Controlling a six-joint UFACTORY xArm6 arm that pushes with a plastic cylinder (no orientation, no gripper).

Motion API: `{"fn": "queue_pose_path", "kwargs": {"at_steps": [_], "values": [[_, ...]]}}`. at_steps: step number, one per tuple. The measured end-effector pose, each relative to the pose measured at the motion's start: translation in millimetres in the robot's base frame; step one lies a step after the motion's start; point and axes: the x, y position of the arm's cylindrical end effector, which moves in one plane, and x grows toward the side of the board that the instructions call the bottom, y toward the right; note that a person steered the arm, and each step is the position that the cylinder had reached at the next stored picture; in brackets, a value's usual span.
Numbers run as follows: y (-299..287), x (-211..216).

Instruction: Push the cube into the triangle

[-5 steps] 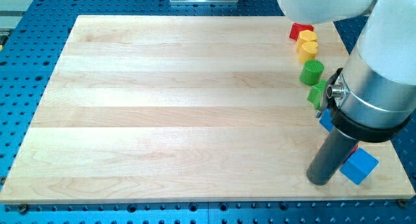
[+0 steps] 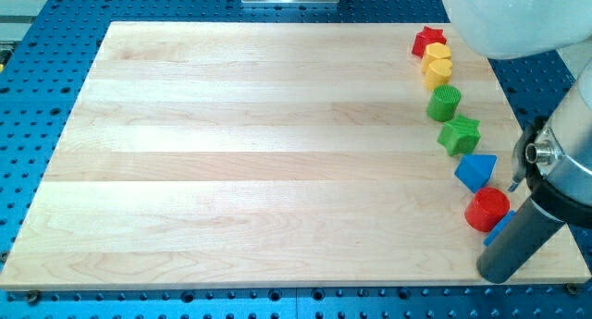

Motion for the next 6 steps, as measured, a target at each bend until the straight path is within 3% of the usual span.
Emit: {"fn": "queue_pose_path", "kwargs": {"at_steps": [3, 4, 6], "values": [[64, -25], [66, -59], [55, -86]]}}
